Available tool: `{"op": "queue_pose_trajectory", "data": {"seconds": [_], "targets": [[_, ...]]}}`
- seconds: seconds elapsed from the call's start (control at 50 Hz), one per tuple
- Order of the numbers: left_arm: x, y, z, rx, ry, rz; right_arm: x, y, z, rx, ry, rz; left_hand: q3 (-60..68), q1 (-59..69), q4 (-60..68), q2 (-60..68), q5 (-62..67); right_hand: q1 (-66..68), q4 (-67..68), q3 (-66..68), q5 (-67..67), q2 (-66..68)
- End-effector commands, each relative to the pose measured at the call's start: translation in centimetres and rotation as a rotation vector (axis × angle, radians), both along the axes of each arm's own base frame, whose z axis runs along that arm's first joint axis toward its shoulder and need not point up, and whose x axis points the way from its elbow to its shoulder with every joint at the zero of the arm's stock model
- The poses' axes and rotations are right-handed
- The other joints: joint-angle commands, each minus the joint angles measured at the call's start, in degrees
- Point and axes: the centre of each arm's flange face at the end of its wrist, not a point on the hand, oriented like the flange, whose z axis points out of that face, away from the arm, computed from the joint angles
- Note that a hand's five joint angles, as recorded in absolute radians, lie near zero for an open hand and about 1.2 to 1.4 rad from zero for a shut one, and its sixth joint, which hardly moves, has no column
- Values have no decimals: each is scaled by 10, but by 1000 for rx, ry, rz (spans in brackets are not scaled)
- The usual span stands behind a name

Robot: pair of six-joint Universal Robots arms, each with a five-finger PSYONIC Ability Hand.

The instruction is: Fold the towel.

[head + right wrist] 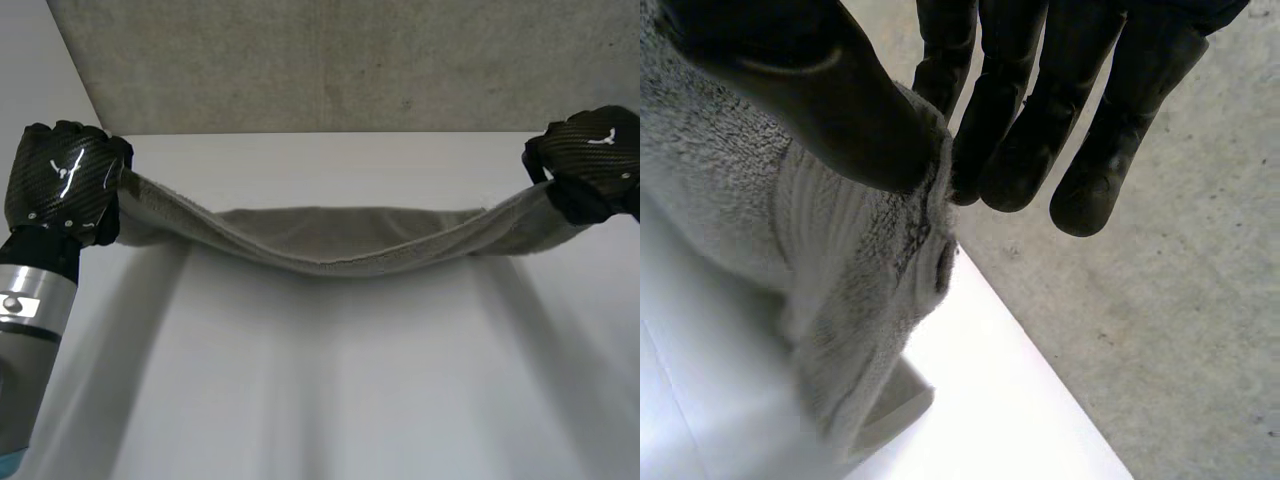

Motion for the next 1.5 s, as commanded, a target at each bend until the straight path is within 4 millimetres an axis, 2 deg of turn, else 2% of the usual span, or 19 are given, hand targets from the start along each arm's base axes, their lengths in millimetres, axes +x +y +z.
{"op": "queue_pose_trajectory", "data": {"seconds": [0.02,0.06,0.26,0.42,0.64,0.66,0.68,0.7,0.72,0.74,0.76,0.78,0.86,0.92,1.02,1.12,1.2,1.28,1.5], "targets": [[-4,3,0,25,-23,-51,-2,-6,5,-20,4,7,-89,-52,-67,-66,-174,31,31,34,22,33],[-6,0,-1,30,-25,-59,-2,-12,0,-8,8,3,-89,-52,-67,-66,-174,31,31,34,22,33],[-24,-79,-62,198,-56,-60,17,-68,-55,69,114,17,-89,-52,-67,-66,-174,31,31,34,22,33],[-40,-121,-97,248,-69,-79,38,-124,-104,85,154,-55,-89,-52,-67,-66,-174,31,31,34,22,33],[-53,-162,-131,274,-160,-44,57,-159,-138,-8,157,-114,-89,-52,-67,-66,-174,31,31,34,22,33],[-53,-162,-132,274,-160,-43,59,-163,-141,-27,156,-130,-89,-52,-67,-66,-174,-61,-62,-59,-70,-60],[-55,-163,-135,274,-176,-34,60,-166,-142,-49,154,-151,-89,-52,-67,-66,-174,-414,-414,-411,-422,-412],[-55,-163,-135,274,-176,-34,60,-166,-142,-49,154,-151,-89,-52,-67,-66,-174,-417,-418,-415,-426,-416],[-57,-165,-135,266,-183,-20,60,-169,-142,-73,152,-177,-136,-98,-113,-112,-221,-662,-663,-660,-671,-660],[-55,-167,-135,265,-179,5,59,-172,-141,-91,148,-202,-334,-297,-312,-311,-419,-669,-669,-666,-678,-667],[-55,-167,-135,265,-179,5,59,-172,-141,-91,148,-202,-336,-299,-314,-313,-421,-669,-669,-666,-678,-667],[-53,-169,-131,260,-172,35,58,-174,-140,-106,145,-226,-508,-470,-485,-485,-593,-669,-669,-666,-678,-667],[-50,-169,-116,243,-140,121,58,-172,-139,-106,146,-255,-771,-734,-749,-748,-856,-669,-669,-666,-678,-667],[-50,-167,-105,229,-123,140,61,-163,-143,-74,136,-246,-775,-738,-753,-752,-860,-669,-669,-666,-678,-667],[-42,-151,-65,209,-9,175,58,-140,-110,-74,96,-248,-769,-731,-746,-745,-853,-669,-669,-666,-678,-667],[-35,-127,-37,205,76,154,46,-98,-86,-32,66,-256,-765,-728,-743,-742,-850,-669,-669,-666,-678,-667],[-31,-109,-30,216,110,140,41,-75,-78,-13,70,-254,-765,-728,-743,-742,-850,-669,-669,-666,-678,-667],[-27,-87,-26,227,126,133,35,-51,-88,49,90,-250,-765,-728,-743,-742,-850,-669,-669,-666,-678,-667],[-21,-71,-51,299,107,145,17,-41,-140,217,117,-225,-767,-729,-744,-744,-852,-599,-600,-597,-608,-598]]}}
